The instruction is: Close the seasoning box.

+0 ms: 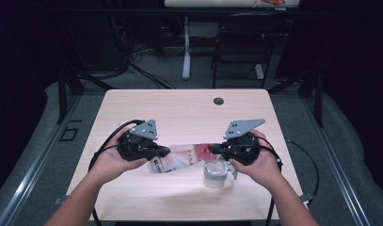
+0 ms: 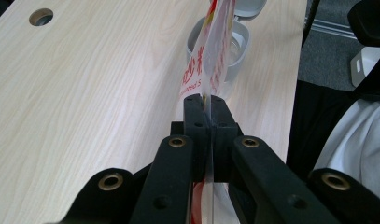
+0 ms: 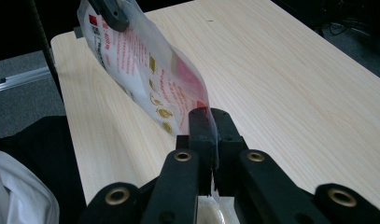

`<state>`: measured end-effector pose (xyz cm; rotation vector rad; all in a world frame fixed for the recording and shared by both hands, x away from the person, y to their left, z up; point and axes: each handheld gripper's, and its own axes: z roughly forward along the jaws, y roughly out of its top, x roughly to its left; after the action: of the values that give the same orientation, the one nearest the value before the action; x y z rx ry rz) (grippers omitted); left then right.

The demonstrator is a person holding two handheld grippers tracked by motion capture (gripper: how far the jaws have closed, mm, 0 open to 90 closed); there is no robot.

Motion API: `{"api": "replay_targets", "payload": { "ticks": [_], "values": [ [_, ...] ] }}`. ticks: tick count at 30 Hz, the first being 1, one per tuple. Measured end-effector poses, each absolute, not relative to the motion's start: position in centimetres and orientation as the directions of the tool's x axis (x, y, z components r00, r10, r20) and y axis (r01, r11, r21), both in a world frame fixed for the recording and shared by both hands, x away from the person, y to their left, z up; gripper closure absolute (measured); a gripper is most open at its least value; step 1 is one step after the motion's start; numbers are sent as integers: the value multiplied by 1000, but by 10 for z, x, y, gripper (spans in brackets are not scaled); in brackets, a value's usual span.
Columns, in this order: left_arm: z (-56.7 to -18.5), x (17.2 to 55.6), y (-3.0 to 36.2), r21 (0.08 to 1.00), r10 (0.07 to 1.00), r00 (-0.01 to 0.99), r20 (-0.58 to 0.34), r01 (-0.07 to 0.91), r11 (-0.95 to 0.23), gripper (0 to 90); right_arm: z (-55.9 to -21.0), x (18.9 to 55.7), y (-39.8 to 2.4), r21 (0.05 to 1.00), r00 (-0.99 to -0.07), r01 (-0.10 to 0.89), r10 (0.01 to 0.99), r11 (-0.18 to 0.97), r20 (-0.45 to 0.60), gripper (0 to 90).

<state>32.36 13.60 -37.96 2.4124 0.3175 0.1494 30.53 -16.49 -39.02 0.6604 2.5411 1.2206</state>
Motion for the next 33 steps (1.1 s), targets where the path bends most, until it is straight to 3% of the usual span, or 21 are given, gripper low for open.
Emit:
{"api": "replay_targets", "payload": {
  "ticks": [25, 33],
  "values": [
    [-372, 326, 129, 638, 249, 968, 24, 177, -750, 899, -389, 305, -172, 785, -851, 290, 523, 547, -51, 795],
    [-371, 327, 127, 630, 247, 969, 25, 176, -756, 899, -388, 303, -171, 774, -853, 282, 517, 567, -67, 892]
  ]
}}
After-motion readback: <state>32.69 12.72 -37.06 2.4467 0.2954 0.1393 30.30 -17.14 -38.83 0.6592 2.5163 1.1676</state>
